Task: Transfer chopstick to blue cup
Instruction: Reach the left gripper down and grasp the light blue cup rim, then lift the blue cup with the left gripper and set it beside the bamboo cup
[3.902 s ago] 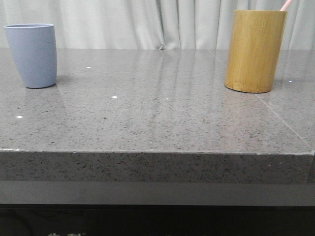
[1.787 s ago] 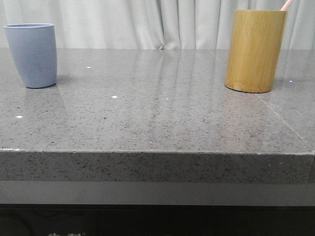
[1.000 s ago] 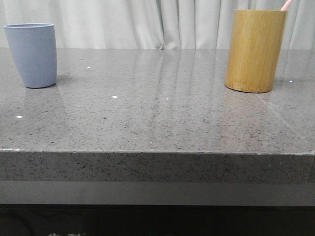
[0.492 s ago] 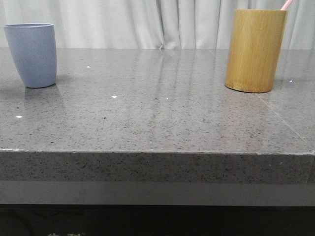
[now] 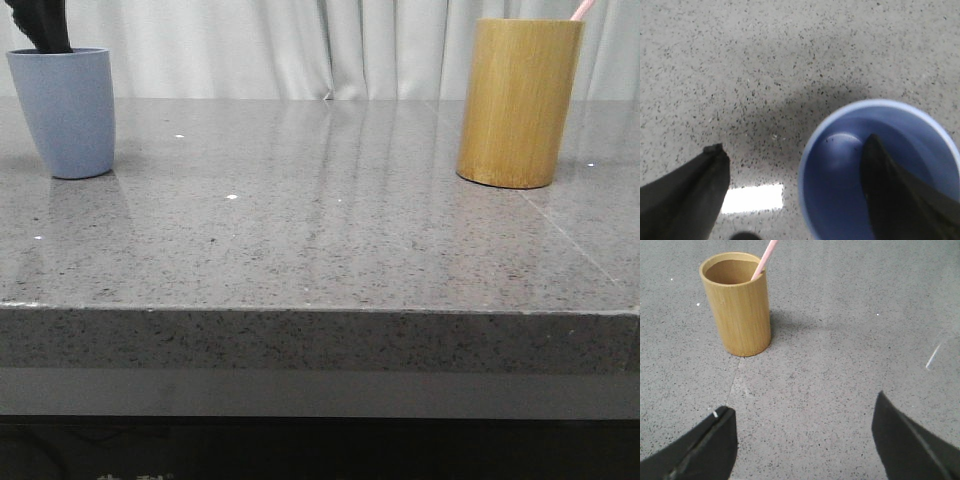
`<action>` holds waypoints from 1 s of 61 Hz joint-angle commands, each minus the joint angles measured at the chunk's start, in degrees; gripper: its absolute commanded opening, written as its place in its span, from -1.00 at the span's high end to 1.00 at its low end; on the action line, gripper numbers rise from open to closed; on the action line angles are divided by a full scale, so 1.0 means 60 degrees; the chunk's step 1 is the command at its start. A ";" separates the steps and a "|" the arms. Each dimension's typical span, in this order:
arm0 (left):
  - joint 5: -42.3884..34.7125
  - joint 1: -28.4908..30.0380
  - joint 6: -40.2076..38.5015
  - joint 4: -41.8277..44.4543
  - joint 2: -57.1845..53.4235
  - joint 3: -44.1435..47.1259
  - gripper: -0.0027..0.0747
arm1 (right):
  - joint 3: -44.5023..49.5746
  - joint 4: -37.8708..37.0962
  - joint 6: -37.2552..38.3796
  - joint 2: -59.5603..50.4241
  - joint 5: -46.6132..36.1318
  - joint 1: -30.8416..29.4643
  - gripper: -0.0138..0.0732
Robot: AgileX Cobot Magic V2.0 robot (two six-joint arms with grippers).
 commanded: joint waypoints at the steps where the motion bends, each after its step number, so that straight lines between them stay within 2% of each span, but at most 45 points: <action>1: -0.0247 0.0026 0.0020 -0.0058 -0.0321 -0.0434 -0.21 | -0.0301 -0.0048 -0.0051 0.0107 -0.0602 -0.0028 -0.63; 15: -0.0132 0.0026 0.0020 -0.0097 -0.0276 -0.0434 0.40 | -0.0301 -0.0048 -0.0051 0.0107 -0.0602 -0.0028 -0.63; 34: -0.0007 -0.0031 0.0020 -0.0111 -0.0276 -0.0451 0.98 | -0.0301 -0.0048 -0.0051 0.0107 -0.0602 -0.0028 -0.63; 44: 0.0224 -0.0486 0.0020 -0.0111 -0.0276 -0.0909 0.98 | -0.0301 -0.0048 -0.0051 0.0107 -0.0602 -0.0028 -0.63; 61: 0.0528 -0.2269 0.0020 -0.0111 0.0091 -0.2496 0.98 | -0.0301 -0.0048 -0.0051 0.0107 -0.0593 -0.0028 -0.63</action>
